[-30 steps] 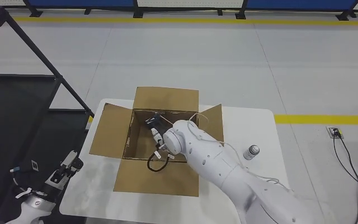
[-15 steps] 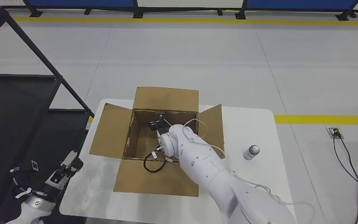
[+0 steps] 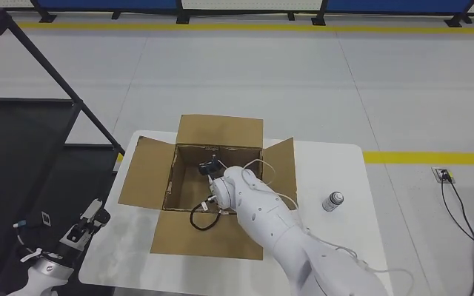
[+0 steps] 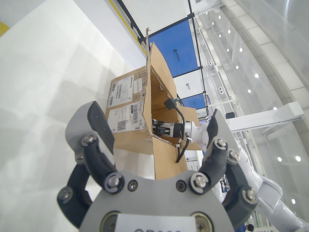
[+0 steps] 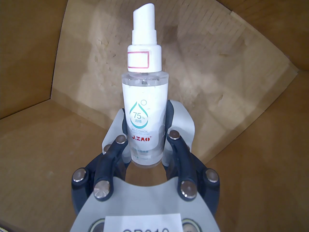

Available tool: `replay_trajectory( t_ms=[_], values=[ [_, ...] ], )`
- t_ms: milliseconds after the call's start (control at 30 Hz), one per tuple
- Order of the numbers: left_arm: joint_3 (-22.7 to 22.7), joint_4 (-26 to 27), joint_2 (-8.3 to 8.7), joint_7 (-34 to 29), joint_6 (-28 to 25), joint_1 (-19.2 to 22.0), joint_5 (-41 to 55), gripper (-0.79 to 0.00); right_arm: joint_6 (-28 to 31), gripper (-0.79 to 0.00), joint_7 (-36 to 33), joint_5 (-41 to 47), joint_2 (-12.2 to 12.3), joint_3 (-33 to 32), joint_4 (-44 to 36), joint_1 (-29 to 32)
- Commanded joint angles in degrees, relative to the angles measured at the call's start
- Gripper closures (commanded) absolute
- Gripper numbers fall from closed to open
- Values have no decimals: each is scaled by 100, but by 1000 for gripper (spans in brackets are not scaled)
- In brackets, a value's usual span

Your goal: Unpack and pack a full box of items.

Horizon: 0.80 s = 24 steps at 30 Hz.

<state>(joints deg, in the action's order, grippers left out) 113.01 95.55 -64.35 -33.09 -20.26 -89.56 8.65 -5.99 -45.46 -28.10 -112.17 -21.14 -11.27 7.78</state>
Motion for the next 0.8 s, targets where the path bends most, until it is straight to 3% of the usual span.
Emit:
replay_trajectory(
  t_ms=[0,200,233,267,767],
  values=[
    [0,0,0,0,0,0,0,-785,77,-785,30,-1,-25,-26,60,-33],
    [0,0,0,0,0,0,0,-785,92,-785,146,-79,-83,-67,143,-63],
    [0,0,0,0,0,0,0,-785,71,-634,195,-90,-89,-77,159,-68],
    [0,0,0,0,0,0,0,-785,29,-779,236,-99,-95,-87,170,-75],
    [0,0,0,0,0,0,0,-785,330,-785,1105,-414,-135,-214,-379,-307]
  ],
)
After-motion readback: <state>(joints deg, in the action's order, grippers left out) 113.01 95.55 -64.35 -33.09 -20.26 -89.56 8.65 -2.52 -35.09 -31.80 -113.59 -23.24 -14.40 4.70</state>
